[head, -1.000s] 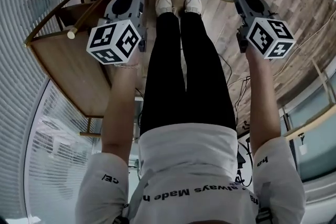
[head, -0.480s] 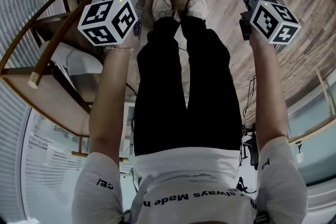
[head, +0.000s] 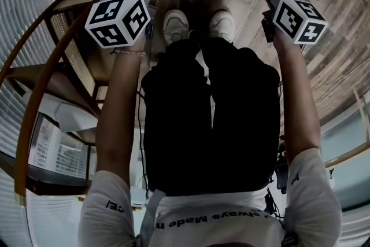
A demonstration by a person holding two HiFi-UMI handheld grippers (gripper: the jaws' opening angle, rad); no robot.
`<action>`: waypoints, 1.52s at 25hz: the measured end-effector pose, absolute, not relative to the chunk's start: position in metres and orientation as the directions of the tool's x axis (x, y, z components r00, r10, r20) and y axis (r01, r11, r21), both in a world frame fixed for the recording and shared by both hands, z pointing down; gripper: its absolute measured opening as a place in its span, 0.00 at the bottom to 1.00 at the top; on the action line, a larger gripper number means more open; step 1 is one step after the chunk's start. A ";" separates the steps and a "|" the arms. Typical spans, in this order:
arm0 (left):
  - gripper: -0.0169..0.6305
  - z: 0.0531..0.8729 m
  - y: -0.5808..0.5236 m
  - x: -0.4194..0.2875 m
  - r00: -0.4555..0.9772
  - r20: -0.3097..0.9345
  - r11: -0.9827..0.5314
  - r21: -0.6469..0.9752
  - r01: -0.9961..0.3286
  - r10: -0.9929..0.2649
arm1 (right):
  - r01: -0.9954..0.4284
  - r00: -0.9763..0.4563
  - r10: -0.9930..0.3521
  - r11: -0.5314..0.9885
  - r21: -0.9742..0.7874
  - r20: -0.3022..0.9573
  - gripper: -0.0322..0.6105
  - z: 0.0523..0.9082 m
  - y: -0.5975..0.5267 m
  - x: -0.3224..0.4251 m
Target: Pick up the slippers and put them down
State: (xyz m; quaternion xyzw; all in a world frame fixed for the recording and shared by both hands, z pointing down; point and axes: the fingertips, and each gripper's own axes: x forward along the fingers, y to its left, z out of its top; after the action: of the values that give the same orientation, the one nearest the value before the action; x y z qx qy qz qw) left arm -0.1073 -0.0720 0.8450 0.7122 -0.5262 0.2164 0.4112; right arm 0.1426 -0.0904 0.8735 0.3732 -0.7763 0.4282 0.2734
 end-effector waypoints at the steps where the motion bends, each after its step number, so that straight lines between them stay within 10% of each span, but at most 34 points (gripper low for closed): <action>1: 0.12 0.859 -0.071 -0.108 0.353 0.743 -0.107 0.359 -0.927 -0.569 | -0.814 -0.571 -0.341 0.354 -0.460 0.747 0.12 0.887 -0.089 0.142; 23: 0.12 1.037 -0.068 -0.134 0.353 0.756 -0.134 0.338 -0.932 -0.552 | -0.795 -0.598 -0.310 0.348 -0.497 0.739 0.12 1.061 -0.087 0.133; 29: 0.33 1.036 -0.066 -0.131 0.343 0.776 -0.177 0.295 -0.939 -0.529 | -0.820 -0.566 -0.360 0.342 -0.460 0.741 0.28 1.062 -0.094 0.140; 38: 0.36 0.986 -0.067 -0.149 0.290 0.797 -0.064 0.303 -0.951 -0.529 | -0.810 -0.583 -0.398 0.356 -0.466 0.709 0.31 0.990 -0.114 0.160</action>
State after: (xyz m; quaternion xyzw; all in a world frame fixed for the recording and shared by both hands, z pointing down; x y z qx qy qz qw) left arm -0.1487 -0.0668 0.9856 0.6848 -0.5404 0.2514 0.4193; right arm 0.1599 -0.1137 0.9895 0.3843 -0.7855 0.4176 0.2468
